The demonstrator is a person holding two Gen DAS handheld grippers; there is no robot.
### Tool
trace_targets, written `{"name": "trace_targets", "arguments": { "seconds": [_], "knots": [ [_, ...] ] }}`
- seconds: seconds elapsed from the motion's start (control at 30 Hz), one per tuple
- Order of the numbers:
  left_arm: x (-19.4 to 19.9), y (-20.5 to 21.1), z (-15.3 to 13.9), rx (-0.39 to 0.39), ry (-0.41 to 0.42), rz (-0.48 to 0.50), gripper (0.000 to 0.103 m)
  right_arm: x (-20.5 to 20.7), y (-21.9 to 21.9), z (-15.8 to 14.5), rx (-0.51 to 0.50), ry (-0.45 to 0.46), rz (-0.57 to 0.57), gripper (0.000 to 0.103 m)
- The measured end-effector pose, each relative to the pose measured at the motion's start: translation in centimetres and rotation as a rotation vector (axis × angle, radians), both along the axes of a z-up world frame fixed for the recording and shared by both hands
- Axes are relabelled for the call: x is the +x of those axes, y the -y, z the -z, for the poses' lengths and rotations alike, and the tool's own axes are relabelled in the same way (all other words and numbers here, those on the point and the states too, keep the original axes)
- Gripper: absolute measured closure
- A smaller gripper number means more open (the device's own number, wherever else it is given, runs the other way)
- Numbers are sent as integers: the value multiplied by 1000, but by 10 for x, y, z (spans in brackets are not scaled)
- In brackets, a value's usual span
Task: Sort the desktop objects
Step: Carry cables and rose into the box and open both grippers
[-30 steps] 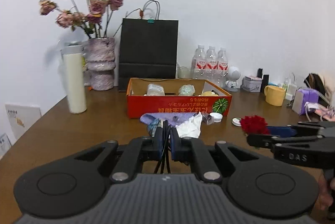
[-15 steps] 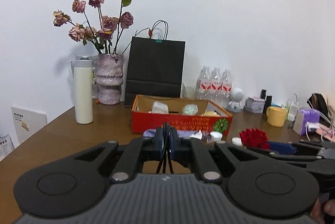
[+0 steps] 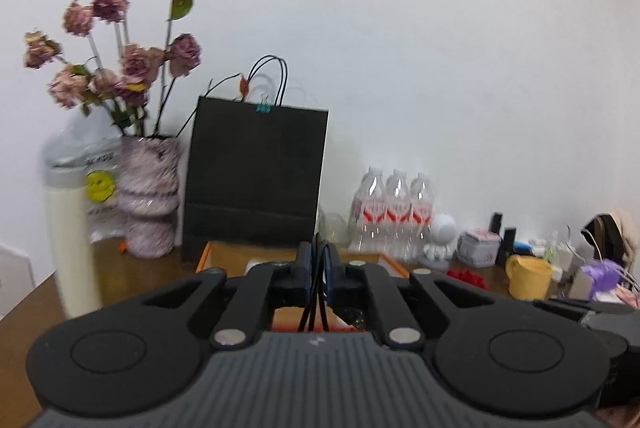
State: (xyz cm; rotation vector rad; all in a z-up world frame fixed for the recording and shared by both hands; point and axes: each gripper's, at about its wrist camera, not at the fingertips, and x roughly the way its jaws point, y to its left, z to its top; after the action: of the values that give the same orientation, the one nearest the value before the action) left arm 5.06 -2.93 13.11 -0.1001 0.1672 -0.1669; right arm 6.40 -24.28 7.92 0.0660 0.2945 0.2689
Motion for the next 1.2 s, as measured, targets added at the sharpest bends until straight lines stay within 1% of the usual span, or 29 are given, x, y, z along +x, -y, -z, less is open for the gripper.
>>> {"name": "trace_targets", "arguments": {
  "seconds": [0.07, 0.1, 0.17, 0.23, 0.3, 0.37, 0.43, 0.47, 0.5, 0.53, 0.57, 0.63, 0.67, 0.7, 0.73, 0.77, 0.8, 0.83, 0.87, 0.93, 1.0, 1.07, 1.13, 1.2],
  "knots": [
    [27, 4, -1, 6, 16, 25, 96, 29, 0, -3, -8, 0, -2, 61],
    [43, 7, 0, 10, 19, 17, 96, 42, 1, -4, -19, -3, -3, 61],
    [78, 11, 2, 9, -11, 34, 96, 74, 2, -7, -30, -30, 2, 61],
    [117, 15, 0, -2, -66, 51, 96, 114, 7, -11, -26, -106, 17, 61],
    [159, 19, -3, -20, -142, 68, 96, 153, 14, -13, -7, -183, 22, 61],
    [200, 21, -3, -71, -220, 83, 96, 197, 18, -15, -12, -254, 29, 61],
    [245, 23, 6, -139, -322, 112, 96, 236, 19, -13, -15, -321, -1, 59],
    [262, 26, 14, -157, -363, 107, 96, 259, 17, -9, -30, -378, -25, 60],
    [283, 32, 25, -131, -429, 111, 96, 280, 14, -4, -53, -424, -33, 60],
    [300, 32, 37, -102, -486, 83, 96, 297, 12, 0, -70, -459, -25, 61],
    [314, 32, 49, -84, -521, 50, 96, 314, 8, 6, -101, -507, -19, 62],
    [337, 38, 68, -21, -592, 62, 96, 342, 1, 19, -147, -558, 18, 63],
    [345, 41, 73, 9, -616, 60, 93, 355, -3, 27, -194, -579, 47, 63],
    [349, 46, 77, 46, -629, 46, 91, 364, -6, 33, -217, -595, 58, 63],
    [352, 48, 79, 68, -629, 34, 78, 374, -9, 41, -233, -613, 58, 63],
    [352, 50, 80, 90, -621, 41, 59, 378, -10, 45, -236, -621, 54, 63],
    [351, 51, 81, 104, -612, 55, 50, 382, -10, 49, -236, -624, 56, 63],
    [349, 49, 80, 114, -601, 66, 38, 385, -9, 50, -232, -622, 67, 62],
    [348, 48, 78, 118, -598, 71, 34, 385, -9, 49, -223, -610, 61, 60],
    [347, 42, 73, 117, -600, 75, 34, 382, -8, 44, -215, -589, 41, 50],
    [346, 39, 63, 119, -602, 42, 29, 381, -9, 36, -233, -573, 50, 48],
    [345, 35, 52, 116, -608, 19, 22, 379, -8, 24, -232, -559, 64, 44],
    [342, 32, 42, 132, -636, 6, 20, 376, -5, 12, -208, -561, 57, 42],
    [338, 29, 35, 166, -675, -39, 18, 370, -3, -1, -173, -574, 51, 39]
  ]
}}
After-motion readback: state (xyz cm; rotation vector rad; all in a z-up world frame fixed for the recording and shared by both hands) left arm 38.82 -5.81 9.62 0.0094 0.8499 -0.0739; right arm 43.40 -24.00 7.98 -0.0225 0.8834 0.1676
